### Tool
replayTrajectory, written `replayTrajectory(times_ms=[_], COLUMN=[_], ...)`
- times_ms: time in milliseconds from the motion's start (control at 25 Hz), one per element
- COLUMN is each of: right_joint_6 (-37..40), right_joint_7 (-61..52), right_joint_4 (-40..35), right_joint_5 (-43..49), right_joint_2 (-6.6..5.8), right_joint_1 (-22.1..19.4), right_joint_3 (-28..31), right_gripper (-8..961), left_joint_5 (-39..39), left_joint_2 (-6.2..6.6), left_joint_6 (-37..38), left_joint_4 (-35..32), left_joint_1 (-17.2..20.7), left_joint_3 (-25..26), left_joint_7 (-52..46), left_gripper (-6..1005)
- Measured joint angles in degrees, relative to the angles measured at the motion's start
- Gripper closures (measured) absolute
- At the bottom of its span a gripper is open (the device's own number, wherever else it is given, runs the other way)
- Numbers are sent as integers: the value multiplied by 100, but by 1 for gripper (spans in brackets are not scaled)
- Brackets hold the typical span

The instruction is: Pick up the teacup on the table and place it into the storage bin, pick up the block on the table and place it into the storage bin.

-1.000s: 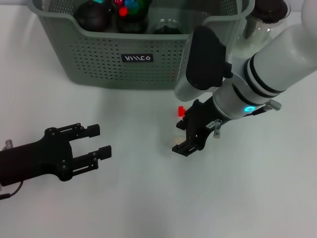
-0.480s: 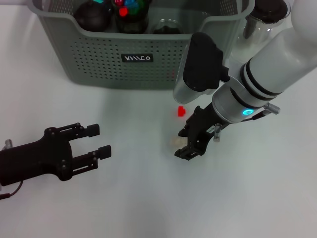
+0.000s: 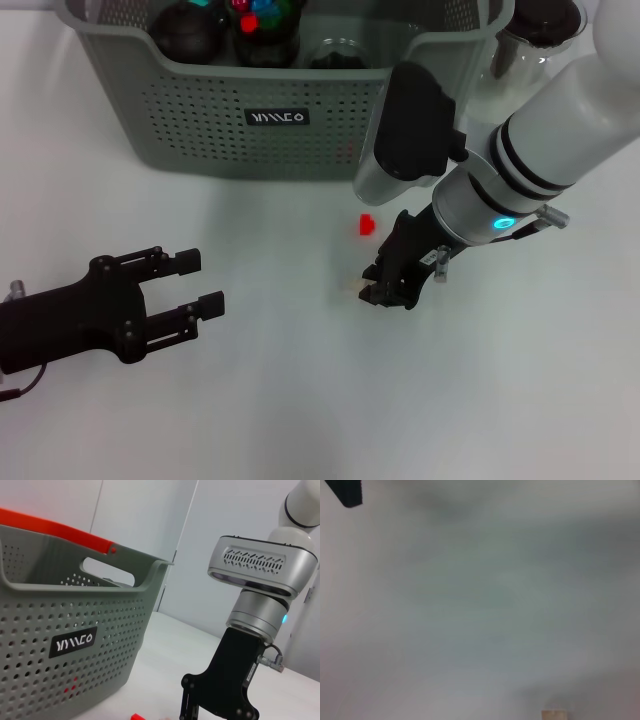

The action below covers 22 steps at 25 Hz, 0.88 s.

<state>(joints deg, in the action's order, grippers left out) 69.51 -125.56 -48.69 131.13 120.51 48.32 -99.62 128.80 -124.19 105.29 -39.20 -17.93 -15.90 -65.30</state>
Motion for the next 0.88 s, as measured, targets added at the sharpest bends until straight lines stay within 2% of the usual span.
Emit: replayTrajectory(times_ms=[160, 200, 240, 280, 400, 600, 720, 880], right_joint_6=[143, 196, 474, 474, 1147, 2123, 2079, 1600], right_joint_7=[-9, -4, 71, 71, 345, 875, 1070, 1312], right_joint_4=[-133, -185, -367, -367, -828, -1806, -2202, -2239], right_joint_5=[-7, -7, -11, -11, -182, -1107, -1792, -2521], right_joint_2=[-17, -21, -25, -25, -27, -36, -31, -19], right_joint_1=[-43, -57, -106, -106, -233, -583, -782, -803], right_joint_3=[229, 328, 668, 668, 1374, 2562, 2936, 2991], right_gripper=[708, 716, 724, 733, 749, 748, 748, 747], left_joint_5=[-1, 0, 2, 4, 12, 12, 4, 0], left_joint_2=[0, 0, 0, 0, 0, 0, 5, 9], left_joint_6=[0, 0, 0, 0, 0, 0, 0, 0], left_joint_4=[0, 0, 0, 0, 0, 0, 0, 0], left_joint_1=[0, 0, 0, 0, -1, 0, -4, -44], left_joint_3=[3, 5, 7, 7, 8, 8, 8, 8], left_joint_7=[0, 0, 0, 0, 0, -6, -8, -23], left_gripper=[366, 366, 366, 366, 366, 366, 366, 367])
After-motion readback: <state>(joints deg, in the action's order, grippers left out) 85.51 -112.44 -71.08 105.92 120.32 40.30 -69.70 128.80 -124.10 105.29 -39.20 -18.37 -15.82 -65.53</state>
